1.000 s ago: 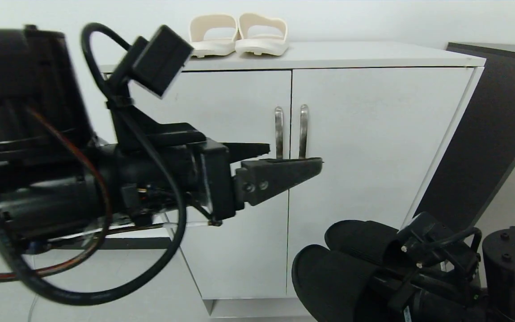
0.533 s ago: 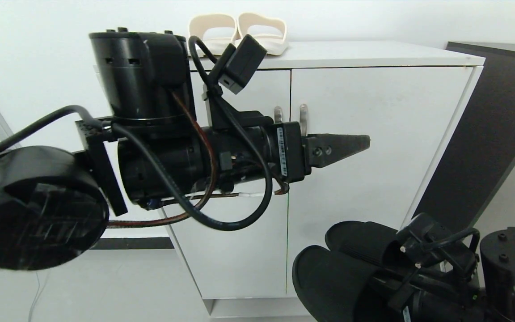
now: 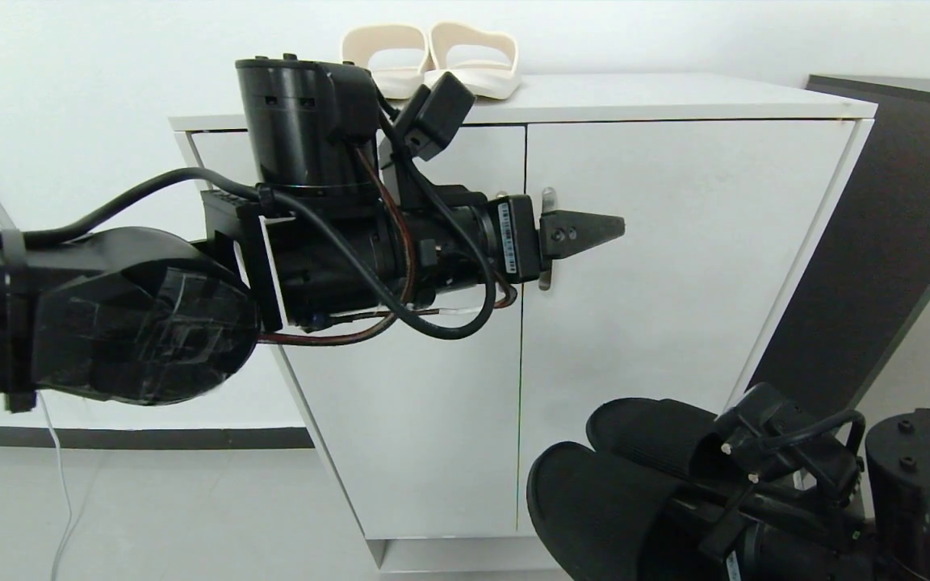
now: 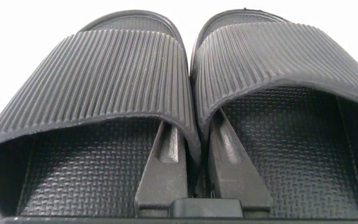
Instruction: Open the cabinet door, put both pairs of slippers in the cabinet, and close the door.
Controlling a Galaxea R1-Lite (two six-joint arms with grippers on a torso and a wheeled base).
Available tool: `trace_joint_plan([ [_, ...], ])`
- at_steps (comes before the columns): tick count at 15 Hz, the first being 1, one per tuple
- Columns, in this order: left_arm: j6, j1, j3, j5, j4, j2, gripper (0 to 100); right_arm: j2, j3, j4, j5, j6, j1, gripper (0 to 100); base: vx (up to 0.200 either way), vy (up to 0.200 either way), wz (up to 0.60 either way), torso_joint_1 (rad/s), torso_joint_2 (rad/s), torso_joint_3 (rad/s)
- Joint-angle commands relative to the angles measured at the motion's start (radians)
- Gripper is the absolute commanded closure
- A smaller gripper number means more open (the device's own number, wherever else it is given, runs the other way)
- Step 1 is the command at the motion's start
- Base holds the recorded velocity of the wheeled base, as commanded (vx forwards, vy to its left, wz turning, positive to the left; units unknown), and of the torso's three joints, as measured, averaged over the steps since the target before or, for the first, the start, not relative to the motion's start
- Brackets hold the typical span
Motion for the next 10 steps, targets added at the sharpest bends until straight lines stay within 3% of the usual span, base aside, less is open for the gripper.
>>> trace_joint_plan([
  [1,0.003,0.002,-0.005,0.032,0.0,0.013,0,0.001,0.0,0.0,0.0,-0.002,0.0,100,0.0,0.0,0.0,0.0,0.0,0.0],
  [5,0.02,0.002,-0.028,0.087,0.001,0.037,0,0.003,0.0,0.0,0.0,-0.002,0.0,100,0.0,0.0,0.0,0.0,0.0,0.0],
  [10,0.021,0.0,-0.074,0.107,0.001,0.088,0,0.001,0.002,0.0,0.0,-0.004,-0.001,100,0.0,0.0,0.0,0.0,0.0,0.0],
])
